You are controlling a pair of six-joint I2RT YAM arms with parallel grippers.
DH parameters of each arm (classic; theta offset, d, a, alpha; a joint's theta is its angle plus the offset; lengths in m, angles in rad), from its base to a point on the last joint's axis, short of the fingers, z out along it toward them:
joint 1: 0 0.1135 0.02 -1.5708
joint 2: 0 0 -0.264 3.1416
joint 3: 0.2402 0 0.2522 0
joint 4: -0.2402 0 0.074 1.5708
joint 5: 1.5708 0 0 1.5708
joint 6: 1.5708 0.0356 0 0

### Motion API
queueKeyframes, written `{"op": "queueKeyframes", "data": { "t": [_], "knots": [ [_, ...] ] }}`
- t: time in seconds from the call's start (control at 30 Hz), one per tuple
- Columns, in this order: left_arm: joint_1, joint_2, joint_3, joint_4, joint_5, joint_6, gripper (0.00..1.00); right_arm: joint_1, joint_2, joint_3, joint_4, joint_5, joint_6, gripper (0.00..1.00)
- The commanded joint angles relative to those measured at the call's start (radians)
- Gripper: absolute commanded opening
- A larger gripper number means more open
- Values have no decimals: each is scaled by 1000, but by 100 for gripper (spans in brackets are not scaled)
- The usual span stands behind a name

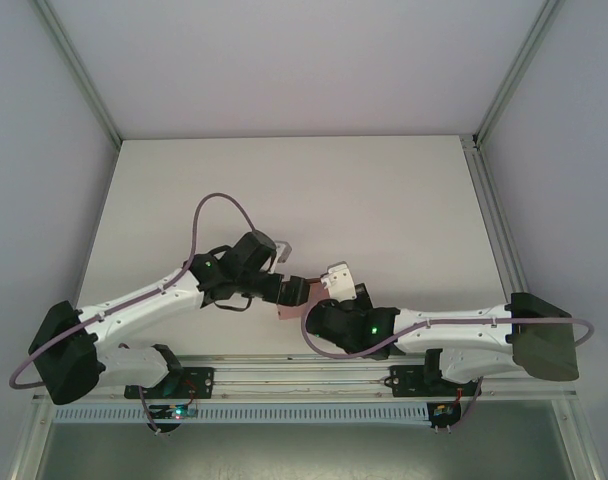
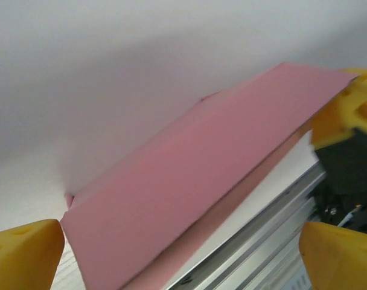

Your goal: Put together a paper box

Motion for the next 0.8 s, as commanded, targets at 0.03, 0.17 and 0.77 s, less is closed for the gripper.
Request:
{"op": "queueKeyframes", "data": {
  "t": [0.03, 0.17, 0.77],
  "knots": [
    [-2, -8, 126, -121, -107, -71, 100, 11, 7, 12, -13, 52, 34, 0],
    [31, 19, 172, -170, -117, -122, 100, 11, 15, 17, -3, 93, 66, 0],
    [215, 28, -13, 62, 101, -569, 100, 8, 190, 174, -222, 187, 294, 0]
  ]
}}
